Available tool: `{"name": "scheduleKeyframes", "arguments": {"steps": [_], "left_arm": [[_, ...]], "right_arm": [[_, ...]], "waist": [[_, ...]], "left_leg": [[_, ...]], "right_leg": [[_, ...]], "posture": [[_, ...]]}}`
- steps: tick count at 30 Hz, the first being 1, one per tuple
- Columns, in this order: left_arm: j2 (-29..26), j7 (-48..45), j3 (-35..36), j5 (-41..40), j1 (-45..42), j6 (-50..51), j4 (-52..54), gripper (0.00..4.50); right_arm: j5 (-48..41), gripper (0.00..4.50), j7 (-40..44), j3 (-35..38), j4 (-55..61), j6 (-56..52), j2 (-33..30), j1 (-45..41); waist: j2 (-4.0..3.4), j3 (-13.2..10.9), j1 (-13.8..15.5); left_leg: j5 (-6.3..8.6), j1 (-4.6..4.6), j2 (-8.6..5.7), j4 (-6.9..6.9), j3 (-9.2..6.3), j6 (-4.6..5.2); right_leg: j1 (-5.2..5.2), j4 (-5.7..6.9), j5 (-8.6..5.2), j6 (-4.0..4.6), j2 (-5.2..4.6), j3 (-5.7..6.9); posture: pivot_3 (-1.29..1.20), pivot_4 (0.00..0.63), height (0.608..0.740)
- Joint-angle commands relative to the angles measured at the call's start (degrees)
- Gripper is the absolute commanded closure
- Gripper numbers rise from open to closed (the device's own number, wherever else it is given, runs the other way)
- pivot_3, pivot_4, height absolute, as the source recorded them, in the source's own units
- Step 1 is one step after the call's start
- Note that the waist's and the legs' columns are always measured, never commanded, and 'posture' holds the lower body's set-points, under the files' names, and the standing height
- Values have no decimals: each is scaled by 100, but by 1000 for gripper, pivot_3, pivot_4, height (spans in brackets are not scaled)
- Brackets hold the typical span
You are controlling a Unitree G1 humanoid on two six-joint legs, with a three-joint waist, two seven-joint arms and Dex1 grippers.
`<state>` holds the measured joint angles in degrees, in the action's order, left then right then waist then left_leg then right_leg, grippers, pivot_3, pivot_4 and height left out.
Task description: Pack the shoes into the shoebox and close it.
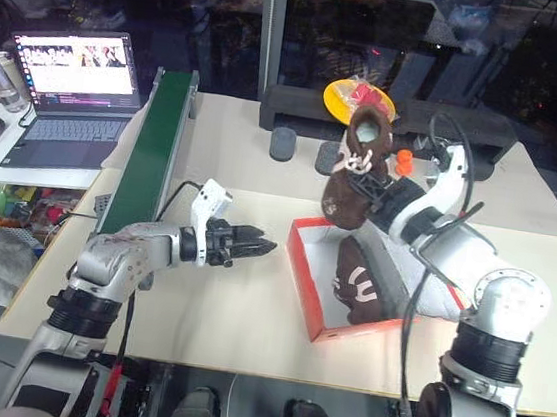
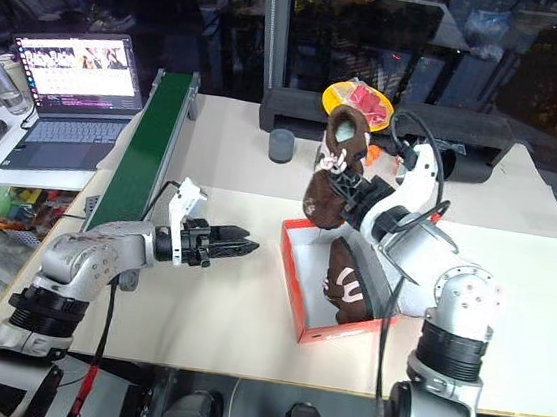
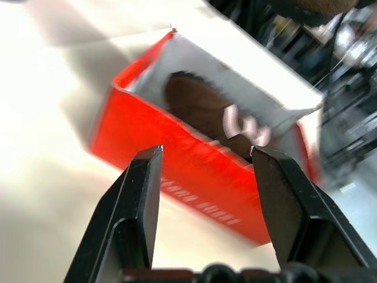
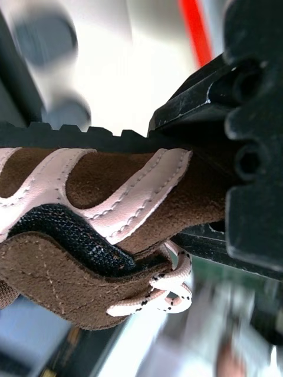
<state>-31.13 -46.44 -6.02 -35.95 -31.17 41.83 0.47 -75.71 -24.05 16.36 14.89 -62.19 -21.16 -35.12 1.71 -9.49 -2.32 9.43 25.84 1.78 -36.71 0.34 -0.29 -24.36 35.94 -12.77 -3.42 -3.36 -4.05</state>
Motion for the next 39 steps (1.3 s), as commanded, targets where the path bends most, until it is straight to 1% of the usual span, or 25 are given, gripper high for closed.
{"name": "scheduleKeyframes", "arguments": {"steps": [1,4,8,13,16,18,19,20,22,23,24,28,32,33,35,37,39], "left_arm": [[-56,-355,-109,236,31,-359,315,1937],[-91,-495,-152,333,72,-405,503,1937],[-82,-563,-113,353,78,-360,655,1937],[-40,-582,-91,433,67,-344,673,1937],[-29,-570,-92,476,84,-351,679,1937],[-22,-564,-93,484,91,-344,687,1908],[-20,-558,-95,491,96,-341,693,1908],[-18,-556,-96,498,96,-341,692,1908],[-19,-561,-102,510,109,-336,707,1908],[-36,-576,-124,543,123,-350,722,1908],[-43,-588,-132,557,136,-358,735,1908],[-79,-666,-165,641,153,-417,748,1908],[-35,-717,-170,697,129,-433,701,1908],[-28,-743,-182,709,121,-449,690,1908],[5,-786,-216,733,94,-485,648,1908],[49,-841,-271,775,52,-544,588,1908],[78,-952,-358,824,18,-653,575,1908]], "right_arm": [[-225,3017,-442,-581,581,-745,-197,525],[-93,3017,-679,-834,639,-965,-193,955],[662,3017,-629,-1350,532,-1223,-354,1174],[1541,3017,-250,-1811,247,-1241,-304,979],[2090,3017,62,-2038,-147,-1117,-184,765],[2376,2375,202,-2018,-251,-1043,-112,729],[2428,2160,285,-1942,-243,-1018,-48,719],[2483,1809,367,-1879,-231,-1013,10,711],[2518,1252,429,-1677,-157,-1098,159,620],[2559,805,413,-1550,-78,-1137,187,542],[2537,477,425,-1408,58,-1188,197,462],[2061,477,451,-667,820,-1860,162,90],[1251,477,516,237,1571,-2724,66,-228],[1053,477,560,414,1695,-2882,20,-257],[586,477,603,648,1859,-3017,-265,-220],[198,987,521,866,1849,-3030,-559,-158],[-38,1541,251,1120,1796,-3030,-815,134]], "waist": [[0,0,-9],[0,0,-11],[0,-1,-12],[0,0,-13],[0,0,-11],[2,1,-11],[1,1,-11],[2,1,-10],[1,1,-13],[1,1,-16],[1,0,-17],[0,0,-2],[0,0,13],[0,0,14],[0,0,27],[0,0,33],[0,0,41]], "left_leg": [[1,0,1,0,1,2],[2,2,1,0,0,3],[1,1,-1,-6,3,3],[1,-2,1,-9,2,4],[1,-2,-1,-9,2,4],[1,-4,0,-10,1,4],[1,-8,0,-10,1,4],[1,-10,0,-10,1,4],[1,-12,0,-10,1,4],[1,-13,0,-10,1,4],[1,-13,1,-10,2,4],[1,-6,0,-10,1,4],[2,-2,1,-9,-5,5],[2,-1,1,-9,-6,5],[2,-2,0,-9,-6,5],[2,-2,-1,-9,-6,5],[2,-3,-2,-10,-4,5]], "right_leg": [[0,0,-1,2,0,0],[-1,1,-2,1,1,0],[1,2,-1,0,0,-3],[2,3,-3,-2,5,-3],[3,2,-3,-4,4,-3],[7,3,-3,-4,5,-2],[10,3,-3,-4,5,-2],[12,3,-3,-4,5,-2],[13,5,-3,-5,5,-2],[13,5,-3,-5,5,-3],[13,6,-3,-5,5,-3],[5,10,-3,-5,4,-3],[3,10,-4,-5,5,4],[4,10,-4,-5,5,4],[6,9,-4,-5,3,5],[8,9,-4,-5,2,5],[10,6,-4,-5,0,4]], "posture": [[0,150,740],[0,150,740],[0,150,740],[0,150,740],[0,150,740],[0,150,740],[0,150,740],[0,150,740],[0,150,740],[0,150,740],[0,150,740],[0,150,740],[0,150,740],[0,150,740],[0,150,740],[0,150,740],[0,150,740]]}}
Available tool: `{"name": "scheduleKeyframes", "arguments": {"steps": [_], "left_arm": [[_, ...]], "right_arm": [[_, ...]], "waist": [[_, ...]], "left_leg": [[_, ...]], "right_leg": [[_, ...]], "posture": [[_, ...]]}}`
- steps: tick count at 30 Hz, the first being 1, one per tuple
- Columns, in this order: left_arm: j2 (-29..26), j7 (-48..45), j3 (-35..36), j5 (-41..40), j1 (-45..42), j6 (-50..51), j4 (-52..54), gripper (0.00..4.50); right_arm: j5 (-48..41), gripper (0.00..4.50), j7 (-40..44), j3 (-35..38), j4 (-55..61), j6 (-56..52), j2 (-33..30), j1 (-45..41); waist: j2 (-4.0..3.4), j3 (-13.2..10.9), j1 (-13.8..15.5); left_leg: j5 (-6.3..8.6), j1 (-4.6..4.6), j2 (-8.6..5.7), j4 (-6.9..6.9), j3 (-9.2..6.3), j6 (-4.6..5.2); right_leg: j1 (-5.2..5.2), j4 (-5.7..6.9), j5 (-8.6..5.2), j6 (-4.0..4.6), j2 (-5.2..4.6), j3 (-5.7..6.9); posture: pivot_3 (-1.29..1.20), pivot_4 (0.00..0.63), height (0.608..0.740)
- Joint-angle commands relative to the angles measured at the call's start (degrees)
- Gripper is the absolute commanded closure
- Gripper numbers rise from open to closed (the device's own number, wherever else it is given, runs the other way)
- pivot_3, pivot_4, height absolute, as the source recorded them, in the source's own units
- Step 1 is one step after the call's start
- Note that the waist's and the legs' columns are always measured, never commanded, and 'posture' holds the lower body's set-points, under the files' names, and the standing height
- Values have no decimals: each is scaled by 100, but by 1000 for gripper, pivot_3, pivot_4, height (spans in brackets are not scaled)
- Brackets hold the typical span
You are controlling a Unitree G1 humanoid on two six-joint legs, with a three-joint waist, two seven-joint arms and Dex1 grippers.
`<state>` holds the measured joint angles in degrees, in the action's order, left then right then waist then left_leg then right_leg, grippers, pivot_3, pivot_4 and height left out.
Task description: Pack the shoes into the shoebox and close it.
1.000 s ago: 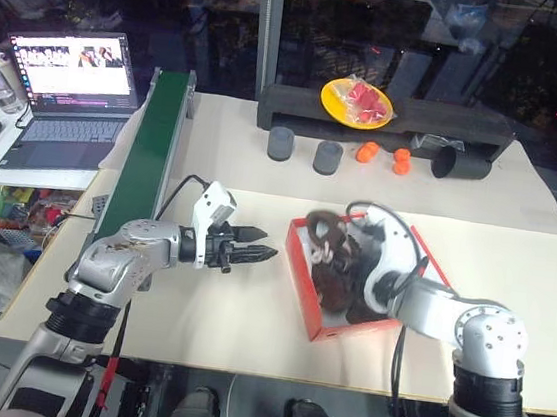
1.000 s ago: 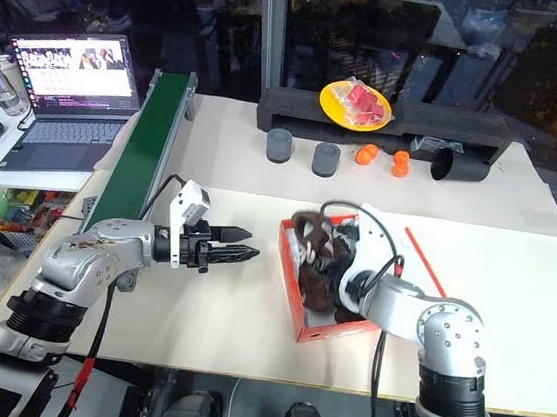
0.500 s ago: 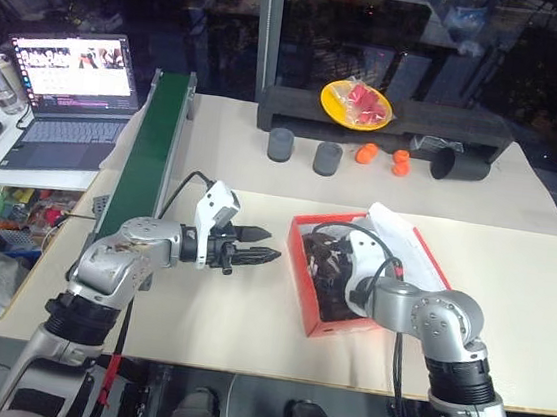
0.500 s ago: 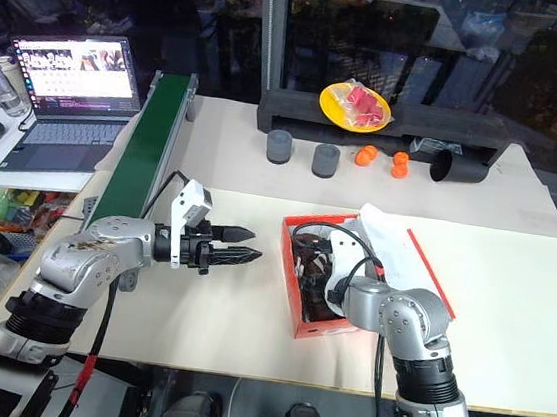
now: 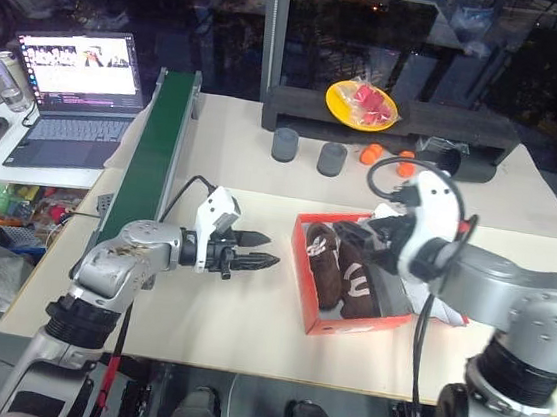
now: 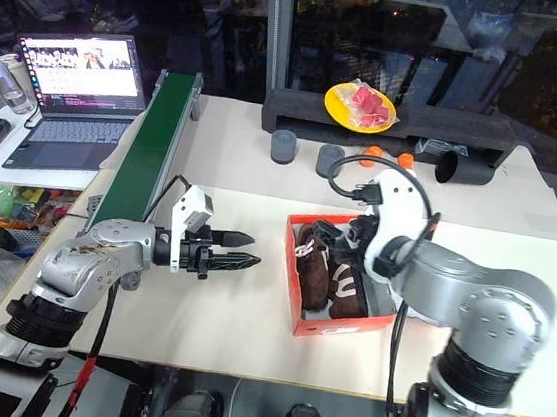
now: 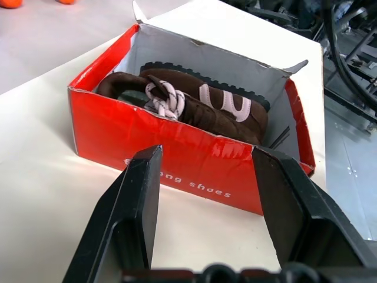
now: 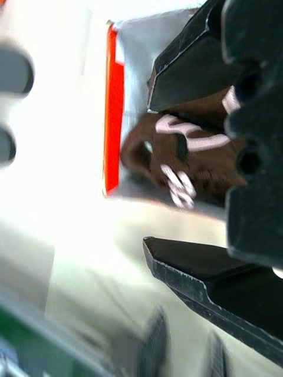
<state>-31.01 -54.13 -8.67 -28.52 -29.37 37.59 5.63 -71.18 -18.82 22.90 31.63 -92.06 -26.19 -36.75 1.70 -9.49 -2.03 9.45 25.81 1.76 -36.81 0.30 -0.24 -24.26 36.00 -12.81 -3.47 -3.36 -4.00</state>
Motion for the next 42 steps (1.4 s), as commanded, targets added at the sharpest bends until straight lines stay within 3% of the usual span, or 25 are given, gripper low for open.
{"name": "scheduleKeyframes", "arguments": {"steps": [1,6,9,15,18,20,23,32,38,42], "left_arm": [[81,-281,-107,44,-163,-259,88,1908],[92,-674,-298,209,-145,-691,104,1908],[185,-760,-407,375,-157,-1018,19,1908],[303,-943,-652,612,-112,-1315,-101,1908],[413,-993,-720,665,-131,-1367,-188,1908],[482,-1017,-754,682,-177,-1380,-234,1908],[553,-1045,-769,722,-242,-1406,-318,1908],[642,-1125,-757,829,-325,-1385,-509,1908],[710,-1092,-764,878,-418,-1392,-591,1908],[717,-1121,-743,918,-462,-1422,-663,1908]], "right_arm": [[-584,1921,-462,611,159,-44,-382,575],[-1519,3601,-1619,824,324,532,-839,1834],[-2150,4424,-2377,725,530,986,-1614,2682],[-3790,4424,-3535,521,973,2403,-3626,4263],[-3760,4424,-3801,-16,1007,2938,-3887,4744],[-3266,4424,-3906,-599,703,3217,-3583,4712],[-2844,4424,-4130,-942,76,4041,-2599,4412],[-2679,4424,-4718,-639,-1141,5193,-1248,3974],[-2911,4424,-4679,10,-1901,6271,-25,3431],[-2842,4424,-4351,270,-2211,6500,261,3030]], "waist": [[1,0,18],[-5,2,26],[-8,4,13],[-10,5,-28],[-3,8,-41],[0,11,-37],[9,15,-30],[-3,19,-15],[-8,21,-40],[-13,22,-42]], "left_leg": [[0,-1,0,0,-1,0],[1,3,-2,1,2,1],[0,-1,-3,0,5,2],[0,-20,-5,-1,13,3],[0,-32,0,-2,14,3],[-1,-33,0,-5,12,4],[-1,-31,-1,-14,14,5],[-1,-30,-2,-13,32,7],[0,-33,0,-10,36,8],[0,-35,-3,-10,42,8]], "right_leg": [[2,-1,0,0,1,1],[-2,0,-1,0,0,-5],[2,1,-1,0,-1,-8],[19,-2,-13,0,-3,-20],[32,-2,-26,17,2,-22],[34,-2,-25,16,3,-22],[36,-6,-25,15,3,-26],[25,-2,-16,0,2,-46],[24,0,-15,-1,5,-52],[21,3,-13,-3,4,-62]], "posture": [[0,150,740],[0,150,740],[0,150,740],[0,150,740],[0,150,740],[0,150,740],[0,150,740],[0,150,740],[0,150,740],[0,150,740]]}}
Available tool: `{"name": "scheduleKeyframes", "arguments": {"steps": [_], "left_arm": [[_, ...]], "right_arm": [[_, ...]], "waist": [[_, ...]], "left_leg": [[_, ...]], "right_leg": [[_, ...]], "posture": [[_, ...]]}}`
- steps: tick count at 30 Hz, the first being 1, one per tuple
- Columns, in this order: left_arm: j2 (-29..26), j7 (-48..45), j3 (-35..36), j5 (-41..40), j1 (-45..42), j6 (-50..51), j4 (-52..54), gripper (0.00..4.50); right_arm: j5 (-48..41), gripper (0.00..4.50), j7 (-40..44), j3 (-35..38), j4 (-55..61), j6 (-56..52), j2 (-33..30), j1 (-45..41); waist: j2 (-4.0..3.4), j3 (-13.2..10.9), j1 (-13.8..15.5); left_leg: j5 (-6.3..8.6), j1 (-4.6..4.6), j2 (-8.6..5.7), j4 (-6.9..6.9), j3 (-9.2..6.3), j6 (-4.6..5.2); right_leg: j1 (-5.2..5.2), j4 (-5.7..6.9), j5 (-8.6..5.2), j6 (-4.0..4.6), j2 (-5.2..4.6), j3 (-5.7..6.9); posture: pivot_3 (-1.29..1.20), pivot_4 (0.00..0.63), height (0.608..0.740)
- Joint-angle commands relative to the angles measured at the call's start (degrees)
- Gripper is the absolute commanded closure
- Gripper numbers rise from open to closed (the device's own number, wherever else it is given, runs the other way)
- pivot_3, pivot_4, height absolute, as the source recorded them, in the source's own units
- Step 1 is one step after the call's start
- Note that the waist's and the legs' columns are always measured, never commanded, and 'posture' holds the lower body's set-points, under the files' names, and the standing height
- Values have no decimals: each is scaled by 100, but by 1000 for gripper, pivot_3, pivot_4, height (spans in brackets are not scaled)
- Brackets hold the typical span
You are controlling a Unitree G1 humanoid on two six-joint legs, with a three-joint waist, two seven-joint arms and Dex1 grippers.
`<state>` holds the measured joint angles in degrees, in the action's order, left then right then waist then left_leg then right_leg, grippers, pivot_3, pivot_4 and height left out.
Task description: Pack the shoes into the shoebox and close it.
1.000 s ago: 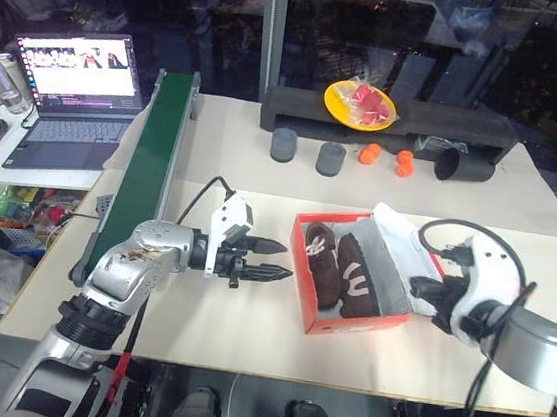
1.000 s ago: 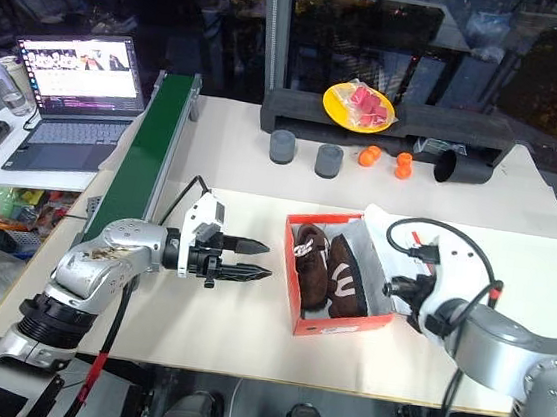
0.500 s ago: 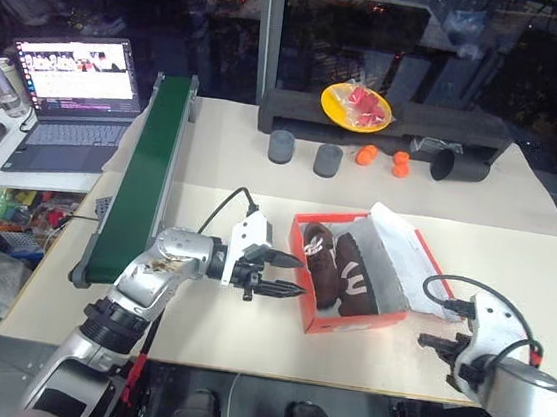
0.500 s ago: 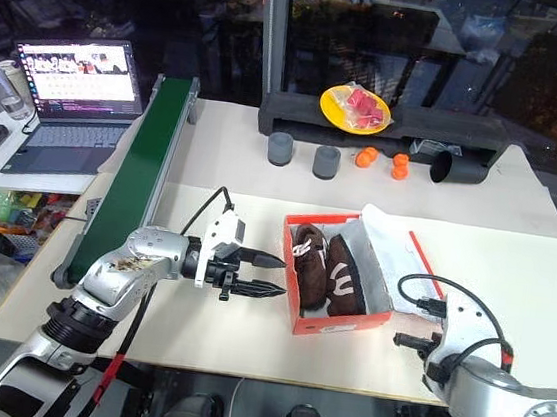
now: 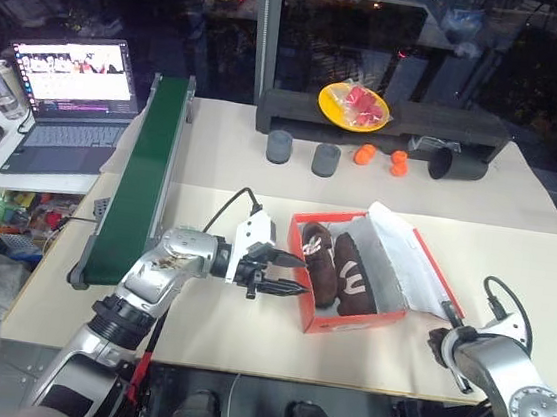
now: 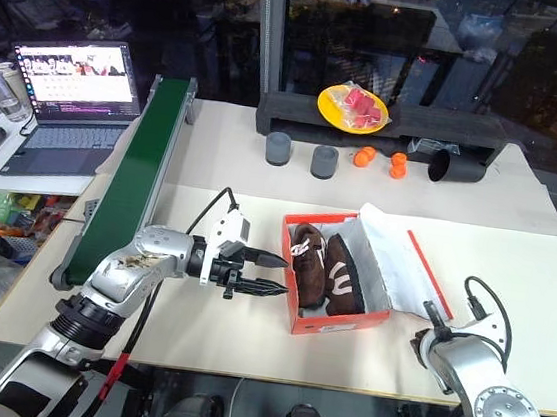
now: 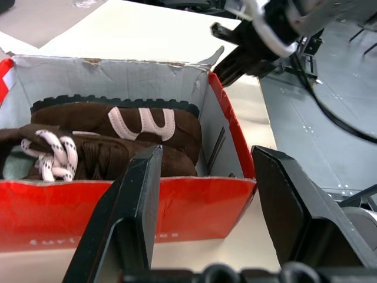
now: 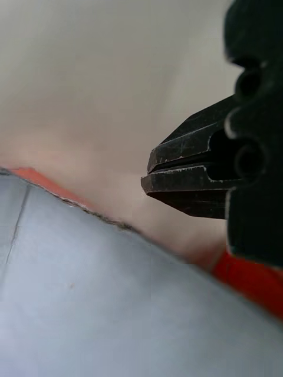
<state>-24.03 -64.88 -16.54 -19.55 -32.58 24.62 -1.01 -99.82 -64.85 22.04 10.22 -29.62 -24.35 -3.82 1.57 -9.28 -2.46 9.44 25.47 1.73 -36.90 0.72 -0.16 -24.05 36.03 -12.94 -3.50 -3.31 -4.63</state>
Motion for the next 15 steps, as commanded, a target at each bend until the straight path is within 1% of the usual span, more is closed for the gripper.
{"name": "scheduleKeyframes", "arguments": {"steps": [1,6,9,12,15], "left_arm": [[24,-47,41,40,-157,-139,-22,1908],[80,-46,28,99,-318,-168,-119,1908],[82,-103,55,130,-403,-209,-216,1908],[56,-163,43,180,-455,-291,-303,1908],[41,-188,62,210,-511,-311,-369,1908]], "right_arm": [[83,4424,321,402,-198,279,91,-353],[481,4424,813,541,-1083,373,204,-889],[754,4424,1068,567,-1407,411,340,-1152],[992,4424,1721,669,-1474,584,554,-1449],[1181,4424,2520,738,-1123,676,670,-1620]], "waist": [[-1,0,1],[-1,1,-5],[-2,1,-7],[-9,2,-25],[-15,1,-28]], "left_leg": [[0,0,1,0,0,0],[1,-2,1,1,1,1],[1,-5,1,1,4,1],[1,-6,1,3,8,2],[2,-6,1,4,13,3]], "right_leg": [[0,0,0,0,1,0],[0,1,0,-1,1,0],[1,3,1,-2,2,-3],[-2,5,1,-3,3,-8],[-7,6,3,-6,4,-15]], "posture": [[0,150,740],[0,150,740],[0,150,740],[0,150,740],[0,150,740]]}}
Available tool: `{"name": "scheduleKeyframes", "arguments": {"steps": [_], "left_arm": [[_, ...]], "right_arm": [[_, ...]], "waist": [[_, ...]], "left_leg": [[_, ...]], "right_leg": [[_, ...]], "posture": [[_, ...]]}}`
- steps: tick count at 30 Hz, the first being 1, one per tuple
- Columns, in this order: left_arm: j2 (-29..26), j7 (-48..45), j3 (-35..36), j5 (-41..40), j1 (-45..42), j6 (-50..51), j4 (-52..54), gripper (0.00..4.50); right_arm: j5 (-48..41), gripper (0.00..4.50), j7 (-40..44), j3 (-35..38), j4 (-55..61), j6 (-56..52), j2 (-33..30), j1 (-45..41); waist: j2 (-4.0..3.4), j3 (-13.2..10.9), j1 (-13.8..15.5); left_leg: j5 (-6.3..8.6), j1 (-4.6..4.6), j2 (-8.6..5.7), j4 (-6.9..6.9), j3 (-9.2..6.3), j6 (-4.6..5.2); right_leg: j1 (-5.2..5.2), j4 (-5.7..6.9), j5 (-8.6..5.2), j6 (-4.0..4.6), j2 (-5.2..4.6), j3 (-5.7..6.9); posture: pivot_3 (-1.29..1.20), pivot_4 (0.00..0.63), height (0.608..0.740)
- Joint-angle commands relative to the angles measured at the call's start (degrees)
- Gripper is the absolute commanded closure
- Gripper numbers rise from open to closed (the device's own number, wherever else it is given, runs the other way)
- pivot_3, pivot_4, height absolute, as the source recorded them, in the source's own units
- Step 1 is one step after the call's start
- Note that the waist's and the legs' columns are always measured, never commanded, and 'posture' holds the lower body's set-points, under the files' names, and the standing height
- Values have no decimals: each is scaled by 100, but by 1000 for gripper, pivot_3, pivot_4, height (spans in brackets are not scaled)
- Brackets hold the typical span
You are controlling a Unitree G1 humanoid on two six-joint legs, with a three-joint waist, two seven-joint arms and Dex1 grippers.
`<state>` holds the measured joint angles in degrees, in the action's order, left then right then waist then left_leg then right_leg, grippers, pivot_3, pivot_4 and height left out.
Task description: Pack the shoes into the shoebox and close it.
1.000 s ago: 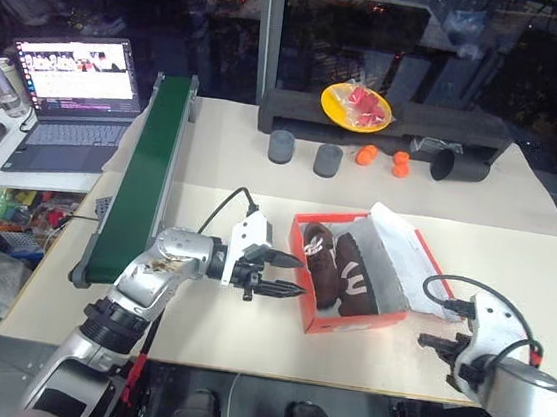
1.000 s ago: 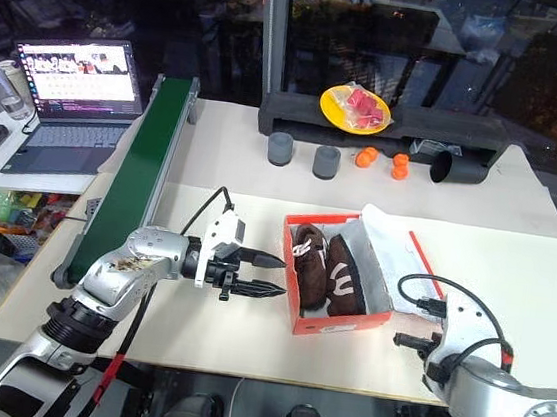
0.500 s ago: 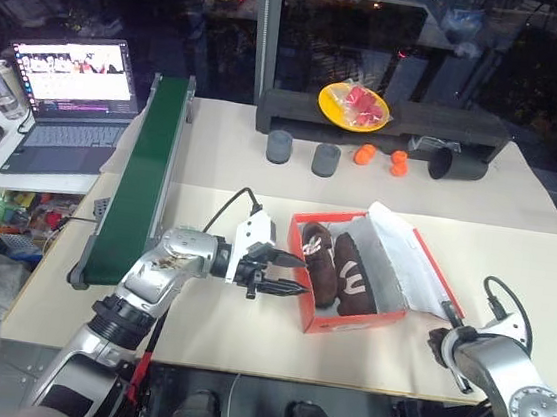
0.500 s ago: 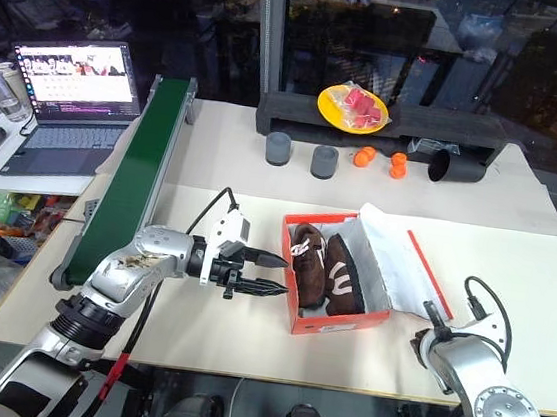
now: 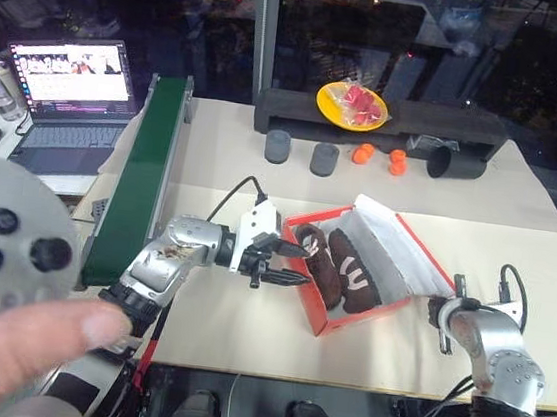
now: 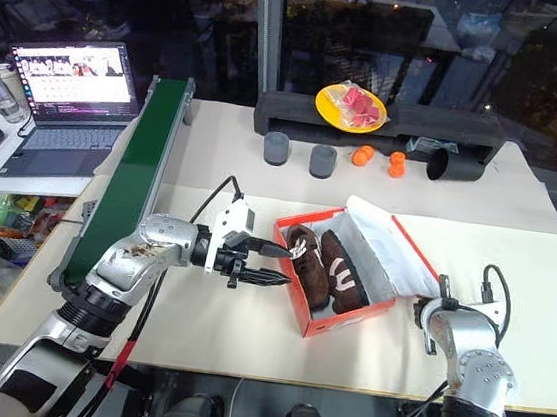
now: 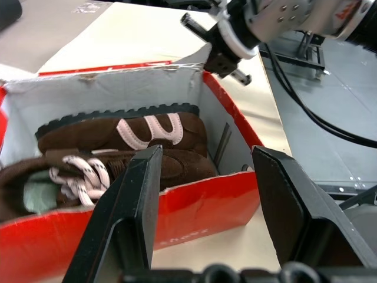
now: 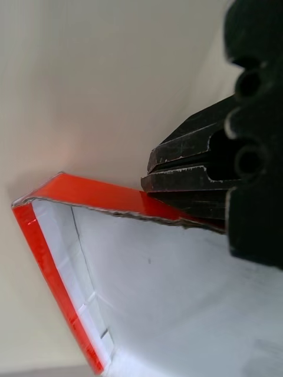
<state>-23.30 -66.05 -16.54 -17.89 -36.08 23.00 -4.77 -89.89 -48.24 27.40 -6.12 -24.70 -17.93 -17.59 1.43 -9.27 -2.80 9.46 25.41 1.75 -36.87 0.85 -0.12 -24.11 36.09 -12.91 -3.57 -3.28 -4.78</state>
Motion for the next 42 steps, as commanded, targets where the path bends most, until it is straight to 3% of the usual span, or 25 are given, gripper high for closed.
{"name": "scheduleKeyframes", "arguments": {"steps": [1,7,14,19,21,32,38,42], "left_arm": [[-37,-75,65,54,-175,-162,-13,1908],[-54,-95,83,99,-252,-194,-101,1908],[-79,-94,92,141,-339,-167,-163,1908],[-102,-62,108,106,-315,-52,-43,1908],[-121,-58,109,104,-291,-43,-1,1908],[-223,204,192,165,-104,11,189,1908],[-212,669,443,146,127,193,345,1908],[-228,1135,780,146,338,259,474,1908]], "right_arm": [[237,4424,1064,218,621,189,48,-273],[245,4424,2407,-36,1941,-77,34,-301],[759,4424,2986,-998,3006,-1419,-1260,-29],[1388,4424,3116,-1921,2982,-2767,-2404,40],[1592,4424,3210,-2221,2917,-3113,-2566,-43],[2928,4424,3588,-3201,1942,-4061,-1988,-657],[3418,4424,4033,-3070,1904,-4346,-1985,-747],[3468,4424,4211,-2522,2039,-4319,-1973,-1022]], "waist": [[-3,-1,13],[-6,-2,20],[-11,-4,31],[-10,-4,44],[-10,-4,45],[-5,-1,39],[9,8,41],[11,9,46]], "left_leg": [[0,0,1,0,-1,0],[0,1,1,0,-1,0],[1,0,1,0,0,1],[1,1,0,-1,2,1],[1,1,-1,-1,3,1],[1,0,0,-2,4,1],[1,-13,2,-3,4,1],[1,-14,2,-4,4,1]], "right_leg": [[1,0,0,-1,1,0],[-1,1,0,-3,1,1],[-2,3,0,-3,0,2],[0,-1,-1,-2,-3,1],[-2,0,-1,-2,-3,-1],[0,-1,0,-4,0,-1],[10,1,2,-6,1,-1],[11,0,2,-6,0,-1]], "posture": [[0,150,740],[0,150,740],[0,150,740],[0,150,740],[0,150,740],[0,150,740],[0,150,740],[0,150,740]]}}
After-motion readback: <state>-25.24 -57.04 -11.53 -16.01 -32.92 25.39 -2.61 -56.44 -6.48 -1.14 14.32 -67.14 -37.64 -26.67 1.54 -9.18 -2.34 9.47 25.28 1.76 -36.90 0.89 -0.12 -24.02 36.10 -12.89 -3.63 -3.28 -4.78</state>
